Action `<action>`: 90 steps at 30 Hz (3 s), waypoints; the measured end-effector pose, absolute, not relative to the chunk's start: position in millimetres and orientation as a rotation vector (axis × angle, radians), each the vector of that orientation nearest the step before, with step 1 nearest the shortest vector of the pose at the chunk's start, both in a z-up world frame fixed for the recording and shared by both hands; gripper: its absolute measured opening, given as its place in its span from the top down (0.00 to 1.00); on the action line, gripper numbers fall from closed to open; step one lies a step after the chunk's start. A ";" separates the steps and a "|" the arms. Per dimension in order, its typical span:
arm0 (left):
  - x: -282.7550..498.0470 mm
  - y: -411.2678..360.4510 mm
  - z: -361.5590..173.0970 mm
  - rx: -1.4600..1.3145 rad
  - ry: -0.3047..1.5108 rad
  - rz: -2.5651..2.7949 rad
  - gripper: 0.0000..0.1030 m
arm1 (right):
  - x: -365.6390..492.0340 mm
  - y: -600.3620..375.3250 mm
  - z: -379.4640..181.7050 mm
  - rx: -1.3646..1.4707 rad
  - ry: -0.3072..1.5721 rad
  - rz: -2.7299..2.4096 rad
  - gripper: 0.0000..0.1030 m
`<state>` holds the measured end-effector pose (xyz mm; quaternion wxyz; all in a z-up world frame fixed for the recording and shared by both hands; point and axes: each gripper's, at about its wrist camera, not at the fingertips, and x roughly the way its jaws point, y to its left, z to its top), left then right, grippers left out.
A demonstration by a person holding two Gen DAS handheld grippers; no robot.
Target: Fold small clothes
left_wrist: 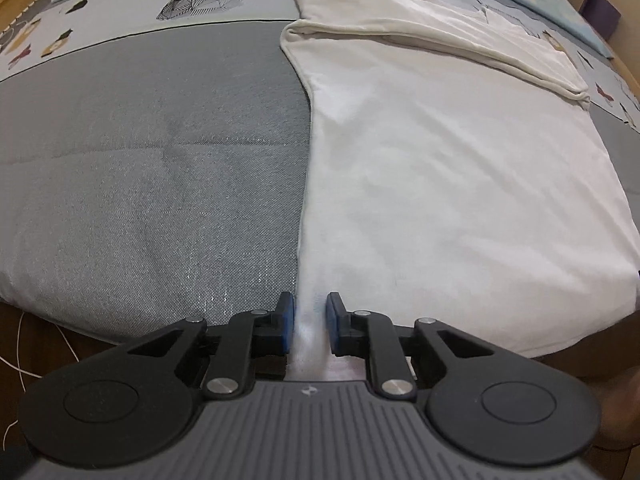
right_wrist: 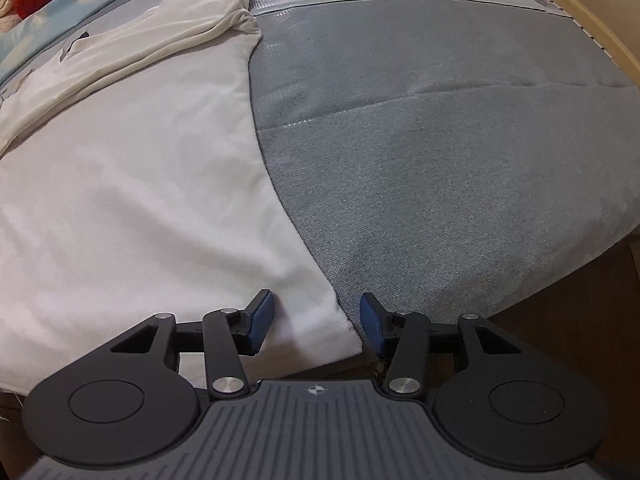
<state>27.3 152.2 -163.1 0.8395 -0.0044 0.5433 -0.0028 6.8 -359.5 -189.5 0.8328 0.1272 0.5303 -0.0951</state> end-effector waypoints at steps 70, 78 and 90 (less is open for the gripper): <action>26.3 138.8 -161.9 0.113 1.116 -0.002 0.95 | 4.9 -345.5 -183.1 0.214 1.099 -0.121 0.94; 20.9 139.7 -150.7 0.094 1.063 0.000 0.96 | 1.9 -344.8 -166.2 0.247 0.999 -0.087 0.95; 12.6 138.2 -123.7 0.091 0.940 -0.024 0.97 | -7.4 -349.7 -131.9 0.281 0.846 -0.073 0.96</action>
